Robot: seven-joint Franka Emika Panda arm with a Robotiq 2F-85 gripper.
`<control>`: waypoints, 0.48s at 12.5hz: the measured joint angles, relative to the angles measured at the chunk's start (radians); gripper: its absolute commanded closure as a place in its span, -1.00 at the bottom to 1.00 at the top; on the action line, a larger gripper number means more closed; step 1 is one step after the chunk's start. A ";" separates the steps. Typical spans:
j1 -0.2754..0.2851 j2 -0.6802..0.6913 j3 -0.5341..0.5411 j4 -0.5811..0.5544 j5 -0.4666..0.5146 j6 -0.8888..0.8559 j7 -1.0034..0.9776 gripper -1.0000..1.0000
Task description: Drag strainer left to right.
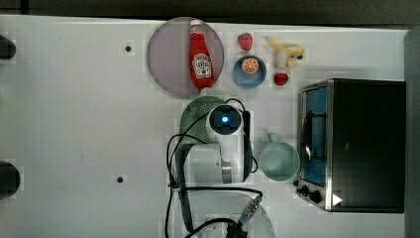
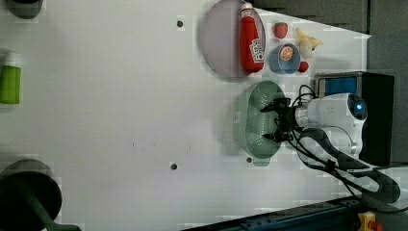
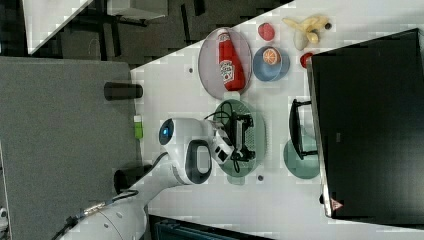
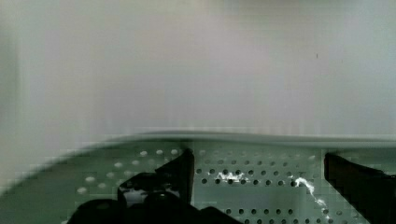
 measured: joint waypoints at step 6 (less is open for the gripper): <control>0.017 -0.001 -0.093 -0.004 0.021 0.026 -0.055 -1.00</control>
